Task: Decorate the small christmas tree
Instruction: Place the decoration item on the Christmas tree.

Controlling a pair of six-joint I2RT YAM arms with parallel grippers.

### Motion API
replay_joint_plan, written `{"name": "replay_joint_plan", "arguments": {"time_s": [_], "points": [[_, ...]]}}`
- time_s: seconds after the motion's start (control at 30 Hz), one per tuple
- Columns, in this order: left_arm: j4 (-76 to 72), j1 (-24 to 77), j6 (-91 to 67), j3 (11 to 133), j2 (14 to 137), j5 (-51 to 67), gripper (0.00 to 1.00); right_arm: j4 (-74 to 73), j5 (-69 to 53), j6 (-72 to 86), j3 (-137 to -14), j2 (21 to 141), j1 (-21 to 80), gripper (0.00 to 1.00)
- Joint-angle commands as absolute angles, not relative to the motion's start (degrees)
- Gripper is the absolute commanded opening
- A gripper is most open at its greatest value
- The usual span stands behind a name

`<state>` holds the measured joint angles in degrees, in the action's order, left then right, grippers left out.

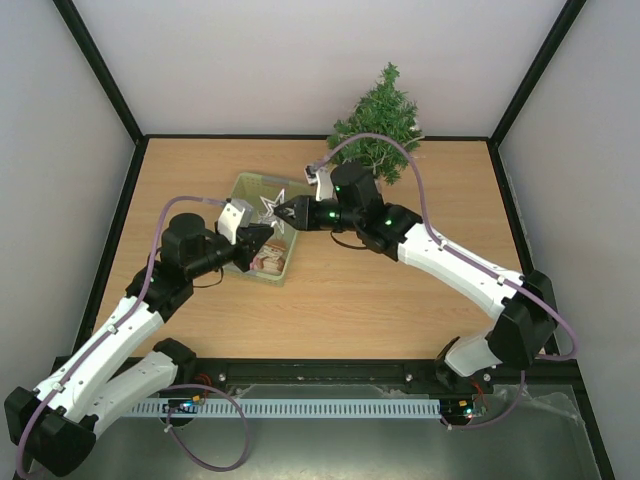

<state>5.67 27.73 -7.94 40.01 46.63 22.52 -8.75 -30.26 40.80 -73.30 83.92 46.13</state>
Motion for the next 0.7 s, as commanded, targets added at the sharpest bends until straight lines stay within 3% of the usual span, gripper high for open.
{"name": "replay_joint_plan", "arguments": {"time_s": [0.0,0.03,0.13,0.2,0.37,0.4,0.43,0.67], "points": [[3.4,27.9,-7.9,40.0,46.3,23.4,0.08,-4.5,-32.0,41.8,-72.1,81.1,46.1,0.09],[3.3,27.9,-8.0,39.9,46.3,23.3,0.08,-4.3,-31.5,41.5,-71.9,80.8,46.0,0.02],[3.4,27.9,-8.7,40.1,46.3,22.8,0.16,-3.4,-29.1,40.5,-70.8,79.1,46.0,0.02],[3.1,27.9,-9.5,40.2,46.2,22.3,0.36,-2.1,-27.1,39.2,-69.9,77.4,46.0,0.02],[2.7,27.9,-10.5,40.9,45.7,22.2,0.68,-1.4,-19.5,34.0,-69.2,73.5,46.1,0.02],[2.7,27.9,-10.6,41.1,45.6,22.1,0.93,-2.1,-17.7,32.8,-69.7,72.8,46.0,0.02],[2.9,27.9,-10.6,41.2,45.6,21.9,0.99,-2.9,-15.6,31.4,-70.6,72.1,46.0,0.02],[5.1,27.8,-7.7,41.9,45.1,20.4,0.99,-14.9,6.3,16.6,-85.5,72.4,46.0,0.02]]}}
